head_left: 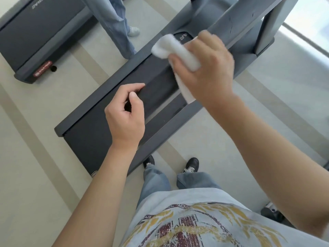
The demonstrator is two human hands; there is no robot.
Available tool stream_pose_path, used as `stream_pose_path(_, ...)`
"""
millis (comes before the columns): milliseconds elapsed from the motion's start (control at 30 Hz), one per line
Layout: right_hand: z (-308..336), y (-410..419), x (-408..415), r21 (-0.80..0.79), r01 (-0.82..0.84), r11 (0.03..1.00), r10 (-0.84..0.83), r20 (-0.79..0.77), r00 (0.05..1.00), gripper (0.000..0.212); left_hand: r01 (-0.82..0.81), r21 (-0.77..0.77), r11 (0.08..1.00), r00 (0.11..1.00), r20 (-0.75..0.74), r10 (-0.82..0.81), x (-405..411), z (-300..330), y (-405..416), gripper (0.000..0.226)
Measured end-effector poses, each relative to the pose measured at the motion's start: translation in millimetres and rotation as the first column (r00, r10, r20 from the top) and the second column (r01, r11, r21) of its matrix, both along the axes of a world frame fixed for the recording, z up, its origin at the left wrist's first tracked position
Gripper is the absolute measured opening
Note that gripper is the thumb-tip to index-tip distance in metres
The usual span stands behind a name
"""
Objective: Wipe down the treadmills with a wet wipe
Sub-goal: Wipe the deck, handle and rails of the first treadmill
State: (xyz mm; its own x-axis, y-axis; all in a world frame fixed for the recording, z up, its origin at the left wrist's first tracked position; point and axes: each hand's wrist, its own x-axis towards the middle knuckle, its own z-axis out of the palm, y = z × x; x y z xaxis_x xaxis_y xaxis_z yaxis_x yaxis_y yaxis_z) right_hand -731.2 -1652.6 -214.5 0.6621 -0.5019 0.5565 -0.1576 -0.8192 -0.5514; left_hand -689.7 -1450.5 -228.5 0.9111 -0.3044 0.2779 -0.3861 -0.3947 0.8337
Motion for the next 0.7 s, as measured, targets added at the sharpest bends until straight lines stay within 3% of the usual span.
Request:
stream_pose_path(133,6.7,2.2,5.5,0.052,0.09,0.995,-0.087,-0.057,0.995,0.028,-0.017,0.013,1.0,1.0,-0.003,0.017,0.0,-1.9,0.1,0.033)
stream_pose_path(300,7.6,68.1,10.5,-0.07,-0.129,0.989,0.125,-0.059,0.99,0.032,0.008,-0.004,1.0,0.999,-0.031,-0.008,0.6,1.3,0.4,0.024)
stream_pose_path(500,10.0,55.5,7.5,-0.076,-0.214,0.974,0.207,-0.094,0.974,0.034,0.021,-0.02,1.0,0.999,-0.046,-0.022,2.0,0.1,2.8,0.019)
stream_pose_path(700,17.4,-8.6,13.3,0.02,0.131,0.991,-0.124,-0.198,0.972,0.035,0.148,-0.06,0.987,0.965,-0.211,-0.158,6.6,5.8,13.8,0.021)
